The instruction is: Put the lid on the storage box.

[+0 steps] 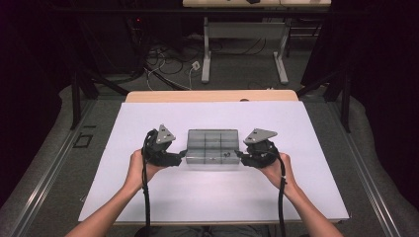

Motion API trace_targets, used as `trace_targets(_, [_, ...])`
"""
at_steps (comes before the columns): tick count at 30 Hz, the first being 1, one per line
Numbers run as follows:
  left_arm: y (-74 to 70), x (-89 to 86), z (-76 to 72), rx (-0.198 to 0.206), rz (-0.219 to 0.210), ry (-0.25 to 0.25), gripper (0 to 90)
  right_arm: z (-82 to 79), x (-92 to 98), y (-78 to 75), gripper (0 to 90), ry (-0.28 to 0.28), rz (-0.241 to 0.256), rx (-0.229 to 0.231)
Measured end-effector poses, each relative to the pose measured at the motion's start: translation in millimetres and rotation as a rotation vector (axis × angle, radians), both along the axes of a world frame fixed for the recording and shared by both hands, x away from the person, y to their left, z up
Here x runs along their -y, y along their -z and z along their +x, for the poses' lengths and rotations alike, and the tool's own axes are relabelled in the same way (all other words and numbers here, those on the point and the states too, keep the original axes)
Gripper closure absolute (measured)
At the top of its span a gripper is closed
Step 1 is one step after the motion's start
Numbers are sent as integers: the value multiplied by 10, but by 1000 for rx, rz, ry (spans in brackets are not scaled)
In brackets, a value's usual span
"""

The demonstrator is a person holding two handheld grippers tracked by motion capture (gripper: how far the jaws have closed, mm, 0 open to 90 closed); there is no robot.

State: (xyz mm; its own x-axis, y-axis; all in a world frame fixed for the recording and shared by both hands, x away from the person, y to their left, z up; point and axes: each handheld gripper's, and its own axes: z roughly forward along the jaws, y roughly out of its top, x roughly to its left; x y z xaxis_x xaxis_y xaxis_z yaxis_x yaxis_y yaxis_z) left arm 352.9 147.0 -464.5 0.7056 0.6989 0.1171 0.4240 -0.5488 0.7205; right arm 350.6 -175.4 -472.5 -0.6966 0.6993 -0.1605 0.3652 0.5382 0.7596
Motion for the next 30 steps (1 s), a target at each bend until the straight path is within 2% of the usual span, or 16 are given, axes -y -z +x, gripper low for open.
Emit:
trace_targets(5, [87, -74, -116, -41, -3, 4, 108, -86, 62, 86, 221, -22, 14, -53])
trace_targets(7, [102, -114, -152, -41, -7, 1, 83, -114, 88, 112, 159, -18, 18, -72])
trace_targets(12, [127, -211, -242, -56, 9, -1, 36, -185, 174, 146, 107, -28, 44, -84])
trace_targets(15, [140, -263, -305, -47, 8, -5, 14, -249, 223, 162, 84, -27, 55, -90])
trace_targets(19, [151, -336, -406, -42, 2, -4, 1, -336, 268, 202, 52, -27, 53, -89])
trace_targets(22, [175, -396, -488, -17, 2, 0, 0, -394, 294, 233, 37, -23, 51, -80])
trace_targets(30, [289, -530, -667, -17, 9, -5, 0, -530, 381, 344, 17, 2, 45, -80])
